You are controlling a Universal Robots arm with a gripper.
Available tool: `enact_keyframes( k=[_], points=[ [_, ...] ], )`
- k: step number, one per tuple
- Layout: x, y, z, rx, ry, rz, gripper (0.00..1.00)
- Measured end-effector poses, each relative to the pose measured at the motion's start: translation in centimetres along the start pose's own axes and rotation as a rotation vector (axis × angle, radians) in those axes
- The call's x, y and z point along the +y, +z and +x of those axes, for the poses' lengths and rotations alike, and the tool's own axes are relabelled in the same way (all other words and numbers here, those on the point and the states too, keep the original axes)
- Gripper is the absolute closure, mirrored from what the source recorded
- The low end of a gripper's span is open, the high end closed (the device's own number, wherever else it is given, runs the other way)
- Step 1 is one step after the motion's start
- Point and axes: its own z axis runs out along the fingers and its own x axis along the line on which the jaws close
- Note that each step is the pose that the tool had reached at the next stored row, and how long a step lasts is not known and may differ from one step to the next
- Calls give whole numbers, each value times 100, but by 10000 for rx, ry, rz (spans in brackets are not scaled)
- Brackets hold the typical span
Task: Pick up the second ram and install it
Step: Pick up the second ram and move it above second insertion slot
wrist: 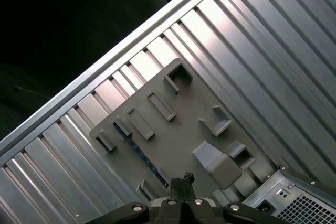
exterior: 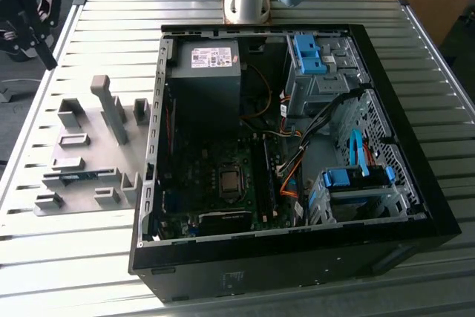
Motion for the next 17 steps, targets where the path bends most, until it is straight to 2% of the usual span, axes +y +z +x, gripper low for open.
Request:
enact_keyframes(
  k=[7,13,17],
  points=[
    [3,13,5,51,-1179,-26,89],
    [68,23,61,68,-1545,-35,89],
    [69,32,63,93,-2122,-48,89]
  ],
)
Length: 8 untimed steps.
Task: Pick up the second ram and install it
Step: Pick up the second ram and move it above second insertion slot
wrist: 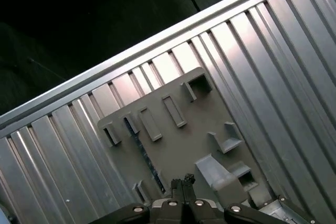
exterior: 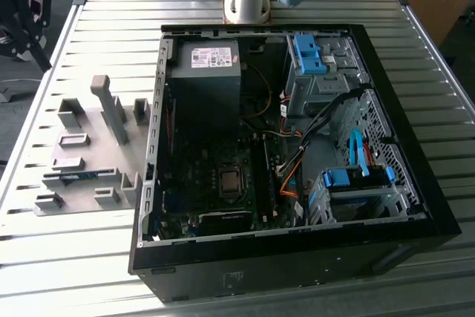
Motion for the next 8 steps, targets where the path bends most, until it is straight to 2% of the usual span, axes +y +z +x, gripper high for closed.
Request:
enact_keyframes(
  k=[5,8],
  points=[
    [1,14,1,37,-858,-20,89],
    [10,18,6,46,-1122,-24,89]
  ],
)
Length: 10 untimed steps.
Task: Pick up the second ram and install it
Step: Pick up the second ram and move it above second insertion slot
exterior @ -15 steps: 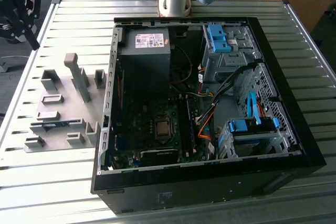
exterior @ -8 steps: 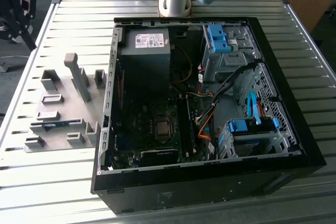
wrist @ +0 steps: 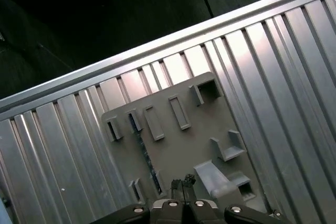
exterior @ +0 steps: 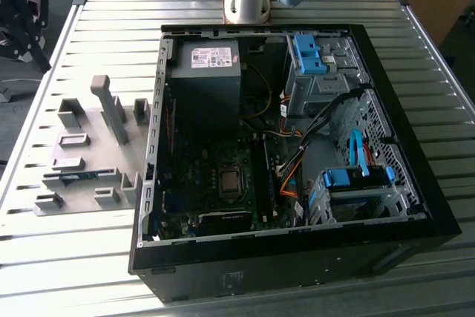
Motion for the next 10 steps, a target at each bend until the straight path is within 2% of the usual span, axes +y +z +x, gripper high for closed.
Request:
enact_keyframes(
  k=[10],
  points=[
    [0,-1,0,4,-17,-1,89]
  ],
)
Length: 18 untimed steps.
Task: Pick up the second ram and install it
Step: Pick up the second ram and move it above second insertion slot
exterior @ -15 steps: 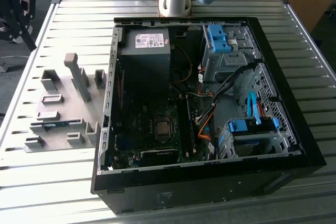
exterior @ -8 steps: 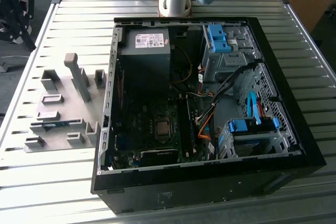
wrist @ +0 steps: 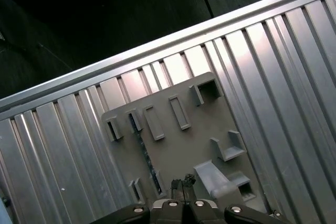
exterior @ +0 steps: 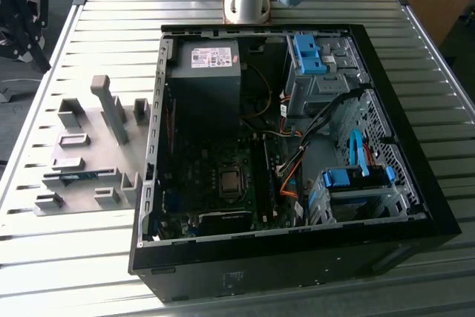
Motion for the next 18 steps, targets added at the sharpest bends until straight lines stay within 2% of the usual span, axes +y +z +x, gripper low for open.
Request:
enact_keyframes(
  k=[4,6,18],
  points=[
    [0,0,0,1,-34,-1,89],
    [0,1,1,10,-222,-5,89],
    [0,23,3,102,-2351,-53,89]
  ],
)
